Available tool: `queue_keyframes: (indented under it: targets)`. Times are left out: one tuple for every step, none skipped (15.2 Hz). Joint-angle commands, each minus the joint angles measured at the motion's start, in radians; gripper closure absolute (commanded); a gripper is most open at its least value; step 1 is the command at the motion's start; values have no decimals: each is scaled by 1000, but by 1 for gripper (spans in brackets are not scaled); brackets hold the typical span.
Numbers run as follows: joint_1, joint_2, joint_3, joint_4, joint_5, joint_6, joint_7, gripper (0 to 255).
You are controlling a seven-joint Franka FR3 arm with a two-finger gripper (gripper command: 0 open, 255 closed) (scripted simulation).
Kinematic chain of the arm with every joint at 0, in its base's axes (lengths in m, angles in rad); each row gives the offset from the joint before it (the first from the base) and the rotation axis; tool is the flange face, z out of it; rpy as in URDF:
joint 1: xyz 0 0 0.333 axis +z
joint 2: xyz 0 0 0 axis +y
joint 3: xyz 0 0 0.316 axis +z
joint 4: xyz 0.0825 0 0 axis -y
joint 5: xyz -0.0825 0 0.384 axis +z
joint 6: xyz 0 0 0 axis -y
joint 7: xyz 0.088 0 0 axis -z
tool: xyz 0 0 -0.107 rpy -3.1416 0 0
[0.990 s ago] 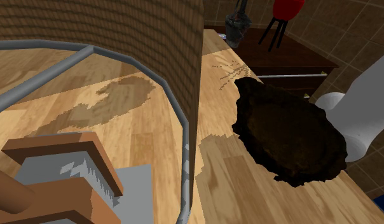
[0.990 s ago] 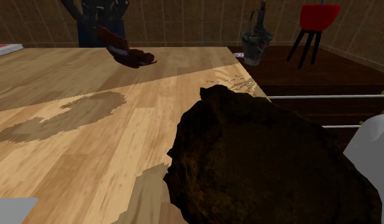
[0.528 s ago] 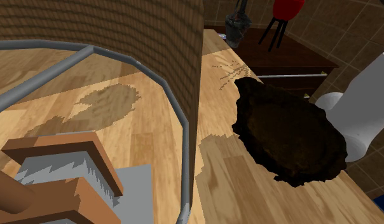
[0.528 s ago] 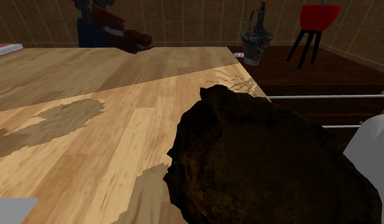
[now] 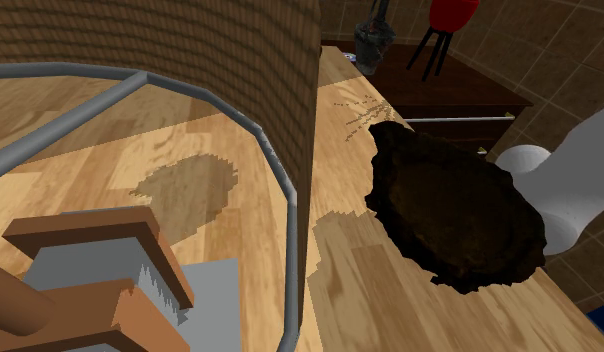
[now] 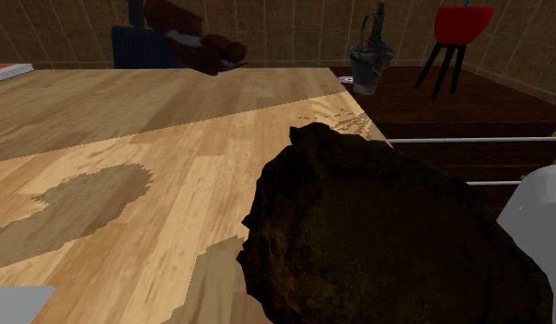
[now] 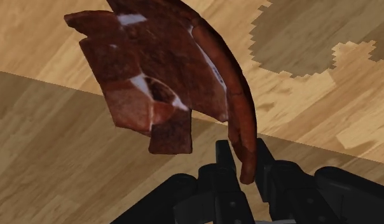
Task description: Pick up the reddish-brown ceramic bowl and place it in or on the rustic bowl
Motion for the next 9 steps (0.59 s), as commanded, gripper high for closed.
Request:
queue_keyframes:
  targets:
    - [11, -80, -2, -70, 24, -5, 5, 255]
    - [17, -116, -4, -101, 34, -9, 8, 255]
    - [24, -152, -5, -130, 44, -14, 11, 255]
    - [31, -188, -6, -158, 54, -20, 15, 255]
    - [38, -223, -7, -184, 63, -28, 19, 255]
    - [46, -257, -7, -209, 72, -36, 24, 255]
    - [54, -291, -7, -233, 80, -45, 30, 255]
    - [63, -325, -7, -255, 88, -55, 36, 255]
    - [71, -358, -7, -276, 96, -65, 43, 255]
